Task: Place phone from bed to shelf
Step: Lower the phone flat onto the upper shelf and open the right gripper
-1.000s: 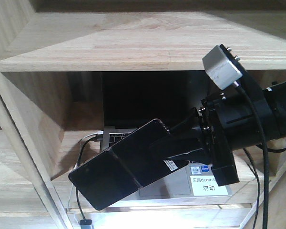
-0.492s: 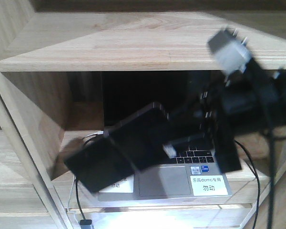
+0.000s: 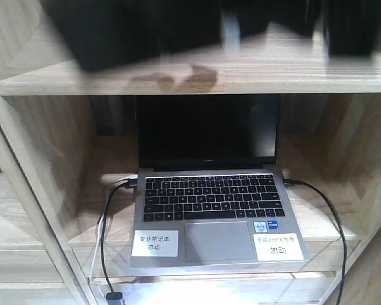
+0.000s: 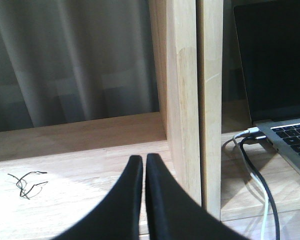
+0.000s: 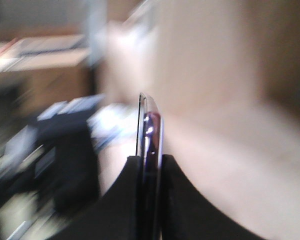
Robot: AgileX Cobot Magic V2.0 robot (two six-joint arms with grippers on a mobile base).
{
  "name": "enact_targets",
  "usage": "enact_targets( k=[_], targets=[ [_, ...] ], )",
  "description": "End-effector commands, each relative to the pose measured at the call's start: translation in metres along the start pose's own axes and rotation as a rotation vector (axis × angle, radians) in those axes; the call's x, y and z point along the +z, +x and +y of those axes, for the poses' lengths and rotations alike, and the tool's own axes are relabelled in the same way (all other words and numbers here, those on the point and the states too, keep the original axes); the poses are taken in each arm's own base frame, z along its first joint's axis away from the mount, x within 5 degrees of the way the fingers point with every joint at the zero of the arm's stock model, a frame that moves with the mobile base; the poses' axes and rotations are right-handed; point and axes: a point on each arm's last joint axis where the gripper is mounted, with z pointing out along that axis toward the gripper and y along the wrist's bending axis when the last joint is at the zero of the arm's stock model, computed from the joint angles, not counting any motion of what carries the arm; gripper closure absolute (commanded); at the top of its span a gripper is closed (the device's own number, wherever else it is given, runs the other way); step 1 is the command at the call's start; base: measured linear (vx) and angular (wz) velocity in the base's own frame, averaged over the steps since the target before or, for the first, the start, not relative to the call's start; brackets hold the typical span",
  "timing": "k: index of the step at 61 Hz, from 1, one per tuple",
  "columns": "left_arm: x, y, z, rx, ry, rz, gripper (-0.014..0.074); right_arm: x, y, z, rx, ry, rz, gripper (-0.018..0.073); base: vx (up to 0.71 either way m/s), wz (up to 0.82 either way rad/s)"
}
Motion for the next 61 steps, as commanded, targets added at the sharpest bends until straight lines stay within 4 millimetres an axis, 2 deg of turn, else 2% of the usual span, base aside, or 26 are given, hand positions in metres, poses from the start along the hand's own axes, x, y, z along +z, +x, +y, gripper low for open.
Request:
enact_targets(
  k=[1, 11, 20, 38, 55, 61],
  targets=[
    [-0.002, -0.014, 0.002, -0.015, -0.014, -0.097, 0.0595, -0.008, -0.03, -0.008, 0.034, 0.129, -0.207, 0.0561, 0.0, 0.0],
    [-0.002, -0.014, 0.002, -0.015, -0.014, -0.097, 0.0595, 0.008, -0.032, -0.033, 0.093, 0.16, -0.275, 0.0561, 0.0, 0.0],
    [-0.002, -0.014, 0.002, -0.015, -0.014, -0.097, 0.0595, 0.03, -0.027, -0.06, 0.138, 0.144, -0.302, 0.0561, 0.0, 0.0],
    [-0.002, -0.014, 0.002, -0.015, -0.014, -0.097, 0.0595, 0.072, -0.01, -0.109, 0.192, 0.13, -0.28, 0.0561, 0.0, 0.0],
    [-0.002, -0.014, 0.002, -0.015, -0.014, -0.097, 0.0595, 0.122, 0.016, -0.118, 0.208, 0.134, -0.222, 0.0561, 0.0, 0.0],
    [-0.002, -0.014, 0.002, -0.015, -0.014, -0.097, 0.0595, 0.13, 0.024, -0.123, 0.218, 0.157, -0.205, 0.0561, 0.0, 0.0]
  ],
)
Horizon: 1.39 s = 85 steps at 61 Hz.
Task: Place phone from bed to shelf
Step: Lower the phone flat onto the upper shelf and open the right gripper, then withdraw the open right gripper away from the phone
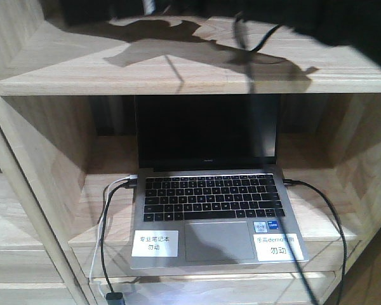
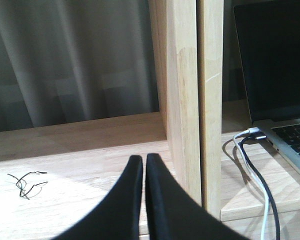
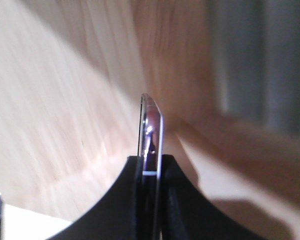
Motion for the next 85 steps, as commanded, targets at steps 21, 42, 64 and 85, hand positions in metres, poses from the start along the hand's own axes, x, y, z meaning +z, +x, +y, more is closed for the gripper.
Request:
enact_targets(
  k=[21, 42, 64, 85],
  targets=[
    [-0.002, -0.014, 0.002, -0.015, -0.014, -0.097, 0.0595, 0.002, -0.012, -0.002, 0.001, 0.052, -0.071, 0.0517, 0.0, 0.0],
    [-0.002, -0.014, 0.002, -0.015, -0.014, -0.097, 0.0595, 0.002, -0.014, -0.009, -0.012, 0.126, -0.087, 0.0148, 0.0, 0.0],
    [-0.002, -0.014, 0.002, -0.015, -0.014, -0.097, 0.0595, 0.0, -0.016, -0.013, -0.013, 0.174, -0.107, -0.0129, 0.0, 0.0],
    [-0.002, -0.014, 0.002, -0.015, -0.014, -0.097, 0.0595, -0.025, -0.04, 0.008, -0.168, 0.204, -0.096, -0.0028, 0.0, 0.0]
  ],
)
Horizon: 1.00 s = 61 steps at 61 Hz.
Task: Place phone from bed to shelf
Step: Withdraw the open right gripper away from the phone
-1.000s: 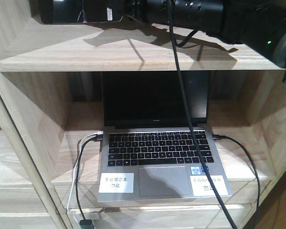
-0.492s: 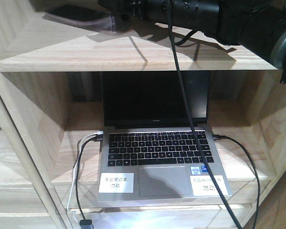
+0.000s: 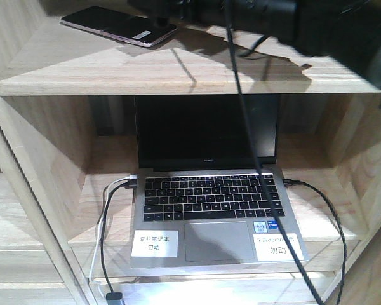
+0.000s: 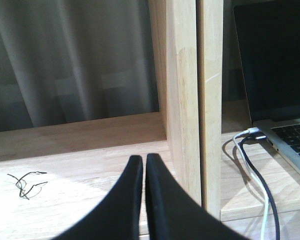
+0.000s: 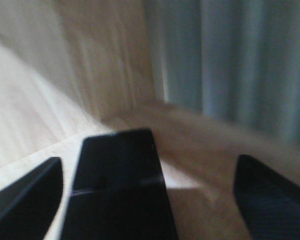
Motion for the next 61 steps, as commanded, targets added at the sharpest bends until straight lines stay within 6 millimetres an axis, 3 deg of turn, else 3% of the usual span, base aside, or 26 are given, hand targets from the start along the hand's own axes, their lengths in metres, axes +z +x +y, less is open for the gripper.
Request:
enact_targets(
  k=[1, 10, 17, 34, 46, 61],
  targets=[
    [-0.002, -0.014, 0.002, -0.015, -0.014, -0.097, 0.0595, -0.035, -0.047, 0.017, -0.07, 0.02, -0.106, -0.002, 0.0, 0.0],
    [-0.002, -0.014, 0.002, -0.015, -0.014, -0.097, 0.0595, -0.058, -0.065, 0.028, -0.098, 0.043, -0.11, 0.0092, 0.0, 0.0],
    [-0.002, -0.014, 0.002, -0.015, -0.014, -0.097, 0.0595, -0.076, -0.071, 0.037, -0.121, 0.061, -0.088, 0.0231, 0.0, 0.0],
    [-0.002, -0.014, 0.002, -0.015, -0.014, -0.097, 0.0595, -0.13, -0.039, 0.046, -0.129, 0.195, -0.059, 0.0569, 0.0, 0.0],
    [-0.002, -0.014, 0.002, -0.015, -0.014, -0.097, 0.0595, -0.181, -0.014, 0.067, -0.122, 0.255, -0.076, 0.0571, 0.0, 0.0],
    [-0.002, -0.014, 0.002, -0.015, -0.014, -0.097, 0.0595, -0.241, 0.033, 0.097, -0.116, 0.254, -0.074, 0.0569, 0.0, 0.0]
  ],
)
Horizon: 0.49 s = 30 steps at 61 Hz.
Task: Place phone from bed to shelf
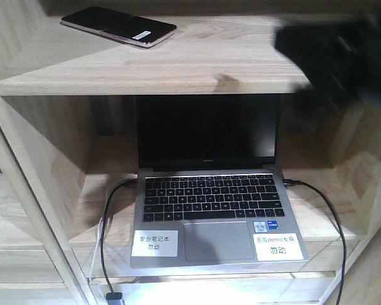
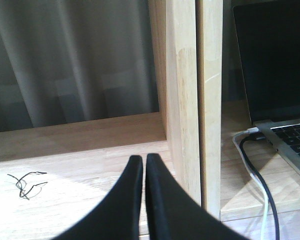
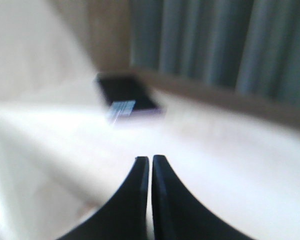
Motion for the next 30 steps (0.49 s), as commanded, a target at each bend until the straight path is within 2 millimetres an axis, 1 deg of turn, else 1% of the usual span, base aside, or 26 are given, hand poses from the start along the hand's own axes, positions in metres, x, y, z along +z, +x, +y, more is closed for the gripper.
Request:
enact_targets(
  k=[1, 2, 4, 10, 18, 23, 30],
  targets=[
    [-0.002, -0.014, 0.002, -0.015, -0.014, -0.097, 0.0595, -0.034, 0.003, 0.006, 0.005, 0.046, -0.084, 0.0569, 0.0, 0.0],
    [-0.002, -0.014, 0.002, -0.015, -0.014, -0.097, 0.0595, -0.035, 0.004, 0.006, 0.005, 0.047, -0.086, 0.0569, 0.0, 0.0],
    [-0.002, -0.014, 0.002, -0.015, -0.014, -0.097, 0.0595, -0.047, 0.011, 0.01, 0.003, 0.047, -0.095, 0.0569, 0.0, 0.0],
    [-0.002, -0.014, 0.002, -0.015, -0.014, -0.097, 0.0595, -0.07, 0.03, 0.018, -0.003, 0.047, -0.114, 0.0569, 0.0, 0.0],
    [-0.002, -0.014, 0.002, -0.015, -0.014, -0.097, 0.0595, -0.094, 0.053, 0.027, -0.003, 0.048, -0.143, 0.0569, 0.0, 0.0],
    [-0.002, -0.014, 0.002, -0.015, -0.014, -0.097, 0.0595, -0.108, 0.065, 0.031, -0.011, 0.048, -0.171, 0.0569, 0.0, 0.0],
    [-0.002, -0.014, 0.002, -0.015, -0.014, -0.097, 0.0595, -0.121, 0.074, 0.036, -0.022, 0.049, -0.207, 0.0569, 0.0, 0.0]
  ],
)
